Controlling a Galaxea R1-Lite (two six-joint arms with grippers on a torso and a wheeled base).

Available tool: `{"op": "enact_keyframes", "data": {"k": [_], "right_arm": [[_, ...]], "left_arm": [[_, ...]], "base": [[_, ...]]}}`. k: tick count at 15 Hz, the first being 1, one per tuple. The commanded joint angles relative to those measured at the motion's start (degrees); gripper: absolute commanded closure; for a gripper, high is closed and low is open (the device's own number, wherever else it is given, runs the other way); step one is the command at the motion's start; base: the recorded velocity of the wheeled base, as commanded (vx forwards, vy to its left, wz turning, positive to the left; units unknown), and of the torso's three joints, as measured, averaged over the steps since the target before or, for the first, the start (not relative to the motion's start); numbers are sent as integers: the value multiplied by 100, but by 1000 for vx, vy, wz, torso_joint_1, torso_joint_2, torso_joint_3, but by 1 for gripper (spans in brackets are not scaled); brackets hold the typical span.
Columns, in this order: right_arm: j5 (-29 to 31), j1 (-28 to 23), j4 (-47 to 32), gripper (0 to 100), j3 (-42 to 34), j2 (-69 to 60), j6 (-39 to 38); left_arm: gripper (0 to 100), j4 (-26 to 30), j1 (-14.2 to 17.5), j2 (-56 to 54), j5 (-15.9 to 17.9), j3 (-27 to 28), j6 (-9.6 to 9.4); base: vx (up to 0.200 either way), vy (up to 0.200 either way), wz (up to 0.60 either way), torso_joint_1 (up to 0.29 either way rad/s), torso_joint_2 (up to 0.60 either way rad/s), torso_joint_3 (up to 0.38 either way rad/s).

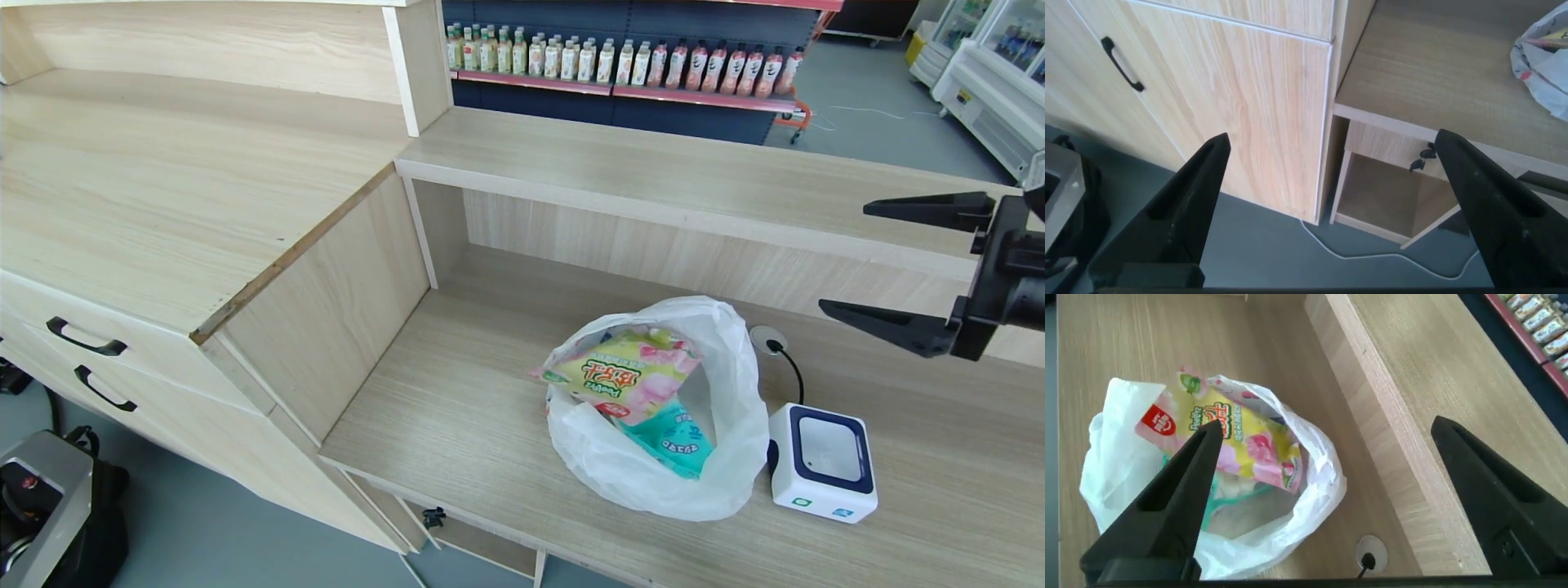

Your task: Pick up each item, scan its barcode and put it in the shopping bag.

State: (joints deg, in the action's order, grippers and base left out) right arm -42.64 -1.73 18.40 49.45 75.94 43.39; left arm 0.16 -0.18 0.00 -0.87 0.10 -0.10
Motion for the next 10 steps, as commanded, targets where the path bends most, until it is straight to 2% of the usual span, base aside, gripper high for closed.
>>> {"op": "enact_keyframes", "data": {"k": [1,7,9,10], "right_arm": [[28,-20,-3,0,-119,-404,38],[573,191,-47,0,-84,-430,188],[889,296,-73,0,-31,-483,-155],[924,323,-82,0,-5,-527,-515]], "left_arm": [[0,2,1,0,-1,-1,1],[0,2,1,0,-1,-10,1],[0,2,1,0,-1,-1,1],[0,2,1,0,-1,-1,1]], "base": [[0,0,-600,2,2,7],[0,0,-600,-114,347,233],[0,0,-600,-144,410,290],[0,0,0,-119,427,300]]}}
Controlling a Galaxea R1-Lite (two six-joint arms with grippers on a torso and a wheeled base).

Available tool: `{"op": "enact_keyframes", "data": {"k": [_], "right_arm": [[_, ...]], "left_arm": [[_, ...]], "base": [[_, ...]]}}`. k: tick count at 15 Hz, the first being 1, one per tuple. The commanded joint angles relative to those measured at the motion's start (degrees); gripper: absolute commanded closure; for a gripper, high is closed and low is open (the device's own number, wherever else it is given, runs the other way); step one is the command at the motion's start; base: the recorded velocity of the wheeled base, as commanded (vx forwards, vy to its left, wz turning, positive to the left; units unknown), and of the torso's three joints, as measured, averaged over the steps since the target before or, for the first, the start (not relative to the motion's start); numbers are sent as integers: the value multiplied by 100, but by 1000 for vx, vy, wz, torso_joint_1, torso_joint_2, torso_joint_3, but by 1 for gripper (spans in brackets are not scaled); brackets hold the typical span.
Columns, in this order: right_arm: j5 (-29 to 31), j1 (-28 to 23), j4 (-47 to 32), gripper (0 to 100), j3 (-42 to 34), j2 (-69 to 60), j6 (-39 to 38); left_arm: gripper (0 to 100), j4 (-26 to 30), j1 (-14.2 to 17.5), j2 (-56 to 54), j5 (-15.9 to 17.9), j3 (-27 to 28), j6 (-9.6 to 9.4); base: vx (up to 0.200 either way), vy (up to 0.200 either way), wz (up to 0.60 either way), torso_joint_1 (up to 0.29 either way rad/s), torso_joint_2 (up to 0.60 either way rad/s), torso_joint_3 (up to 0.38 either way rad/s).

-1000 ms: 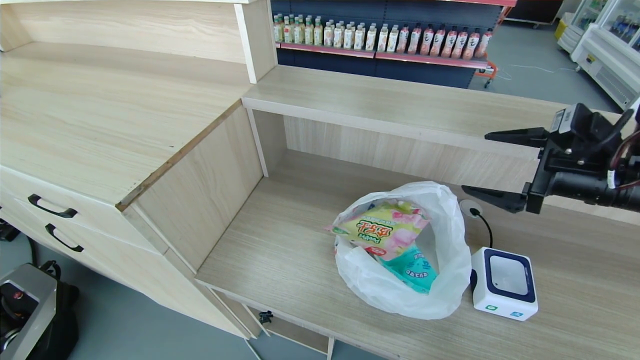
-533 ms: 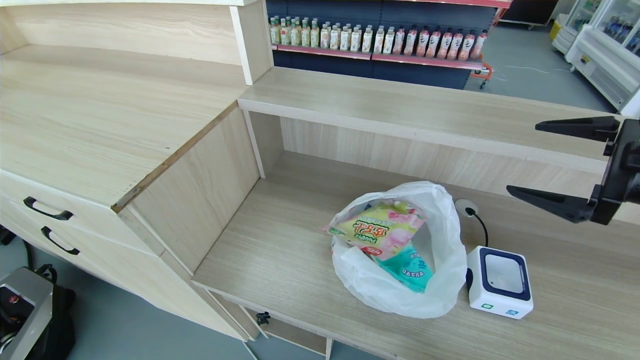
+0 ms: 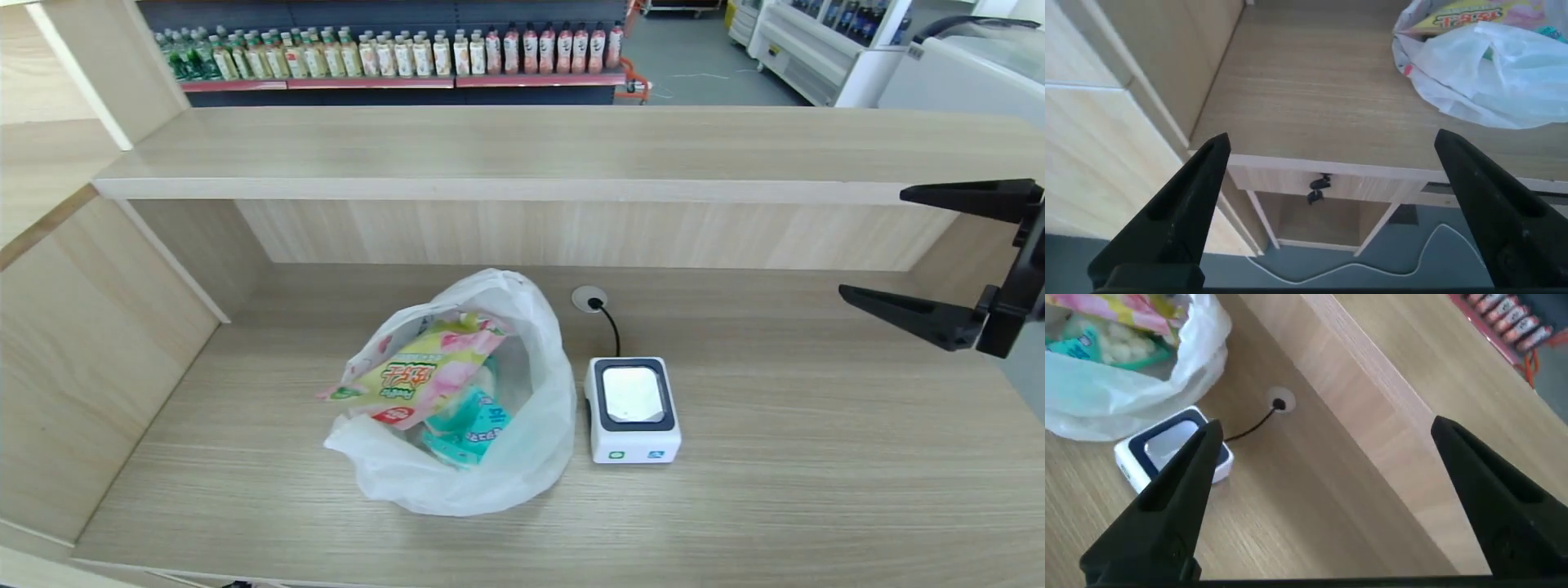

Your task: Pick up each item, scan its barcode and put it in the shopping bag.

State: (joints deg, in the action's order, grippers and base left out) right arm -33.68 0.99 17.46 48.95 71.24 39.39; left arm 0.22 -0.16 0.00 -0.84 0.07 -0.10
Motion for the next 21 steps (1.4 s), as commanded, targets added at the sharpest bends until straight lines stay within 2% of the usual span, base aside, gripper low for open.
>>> {"op": "enact_keyframes", "data": {"k": [1,2,3,4,5,6,7,8,10,12,13,14,16,17,18,21], "right_arm": [[64,51,21,0,45,-111,-291],[275,33,21,0,54,-154,-467],[1118,51,12,0,45,-225,-863],[2542,235,-14,0,36,-286,-1715],[4098,640,-181,0,54,-269,-2383],[5073,894,-383,0,71,-242,-2735],[6181,1079,-550,0,-175,-321,-3491],[6260,1061,-515,0,-368,-409,-3587],[6269,850,-322,0,-1687,-1763,-3614],[6207,657,-366,0,-2636,-2826,-3578],[5618,288,-550,0,-3664,-4127,-3491],[5196,174,-858,0,-4051,-4874,-3455],[4660,-108,-1807,0,-4332,-6184,-3367],[4625,-160,-1992,0,-4561,-6658,-3367],[4643,-143,-1965,0,-4807,-7124,-3455],[4625,-134,-1667,0,-4895,-7124,-3376]], "left_arm": [[0,-4,-2,0,-4,1,1],[0,-4,-2,0,-4,1,1],[0,-4,-2,0,-4,1,1],[0,-4,-2,0,-4,-7,1],[0,-4,-2,0,-4,1,1],[0,-4,-2,0,-4,1,1],[0,-4,-2,0,-4,1,1],[0,-4,-2,0,-4,1,1],[0,-4,-2,0,-4,1,1],[0,-4,-2,0,-4,1,1],[0,-4,-2,0,-4,1,1],[0,-4,-2,0,-4,1,1],[0,-4,-2,0,-4,1,1],[0,-4,-2,0,-4,1,1],[0,-4,-2,0,-4,1,1],[0,-4,-2,0,-4,1,1]], "base": [[0,0,0,-80,320,227],[0,0,0,-51,193,134],[0,0,0,-27,110,66],[0,0,0,-12,66,51],[0,0,0,0,0,0],[0,0,0,0,0,0],[0,0,0,0,0,0],[0,0,0,0,0,0],[0,0,0,0,0,0],[0,0,0,0,0,0],[0,0,0,0,0,0],[0,0,0,0,0,0],[0,0,0,0,0,0],[0,0,0,0,0,0],[0,0,0,0,0,0],[0,0,0,0,0,0]]}}
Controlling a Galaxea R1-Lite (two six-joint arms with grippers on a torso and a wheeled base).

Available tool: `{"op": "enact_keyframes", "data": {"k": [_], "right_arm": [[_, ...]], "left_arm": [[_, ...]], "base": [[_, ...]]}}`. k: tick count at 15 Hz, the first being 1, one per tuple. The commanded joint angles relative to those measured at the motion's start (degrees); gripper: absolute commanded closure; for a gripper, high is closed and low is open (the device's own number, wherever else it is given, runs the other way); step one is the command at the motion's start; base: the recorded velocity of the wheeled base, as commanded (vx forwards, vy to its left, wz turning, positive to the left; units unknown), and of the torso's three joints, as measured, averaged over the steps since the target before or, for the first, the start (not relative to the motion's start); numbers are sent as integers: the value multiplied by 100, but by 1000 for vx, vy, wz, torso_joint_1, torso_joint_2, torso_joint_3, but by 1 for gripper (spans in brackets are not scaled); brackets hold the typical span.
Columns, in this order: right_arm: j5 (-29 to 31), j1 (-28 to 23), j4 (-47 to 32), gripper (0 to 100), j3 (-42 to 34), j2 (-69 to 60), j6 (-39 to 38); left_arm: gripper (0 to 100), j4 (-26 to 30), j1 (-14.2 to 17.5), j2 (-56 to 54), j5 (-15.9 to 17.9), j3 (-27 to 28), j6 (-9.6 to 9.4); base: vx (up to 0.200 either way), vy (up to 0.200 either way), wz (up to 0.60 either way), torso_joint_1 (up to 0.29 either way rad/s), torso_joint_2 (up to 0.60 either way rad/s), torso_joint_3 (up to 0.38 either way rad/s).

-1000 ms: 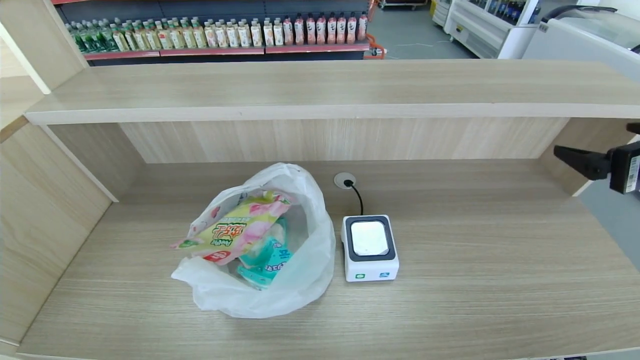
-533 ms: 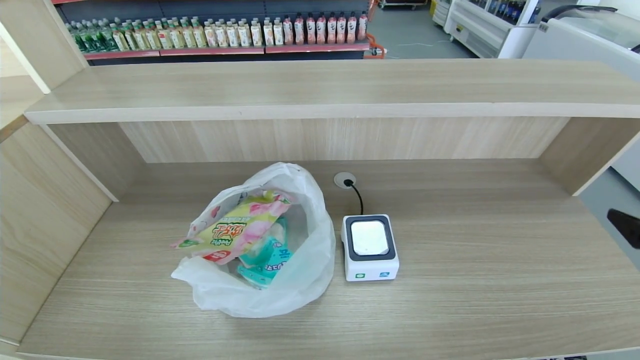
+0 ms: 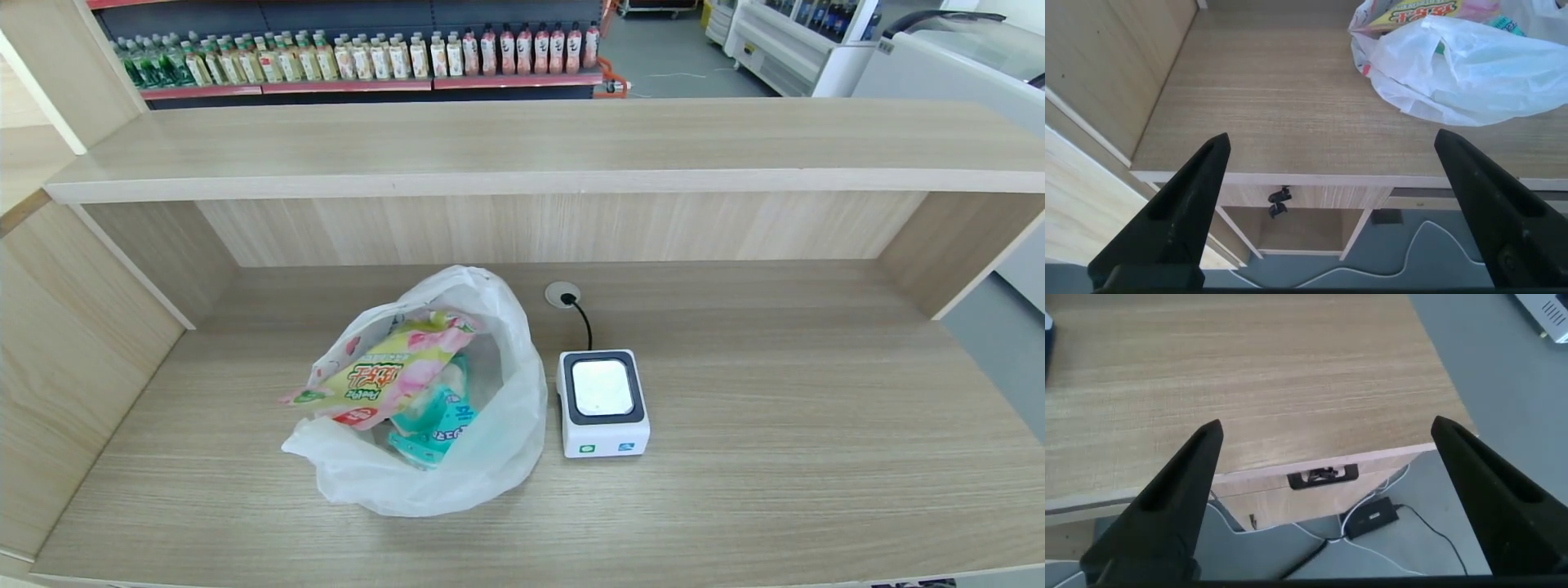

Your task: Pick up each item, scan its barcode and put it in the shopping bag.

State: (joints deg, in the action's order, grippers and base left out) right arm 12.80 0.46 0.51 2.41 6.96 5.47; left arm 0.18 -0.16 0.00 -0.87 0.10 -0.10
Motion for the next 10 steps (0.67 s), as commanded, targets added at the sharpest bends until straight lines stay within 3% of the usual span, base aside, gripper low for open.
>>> {"op": "enact_keyframes", "data": {"k": [1,10], "right_arm": [[-76,-81,89,0,-241,-696,33],[-41,-81,45,0,-241,-696,-20]], "left_arm": [[0,-1,-2,0,-1,-1,1],[0,-1,-2,0,-1,-10,1]], "base": [[0,0,0,0,0,0],[0,0,0,0,0,0]]}}
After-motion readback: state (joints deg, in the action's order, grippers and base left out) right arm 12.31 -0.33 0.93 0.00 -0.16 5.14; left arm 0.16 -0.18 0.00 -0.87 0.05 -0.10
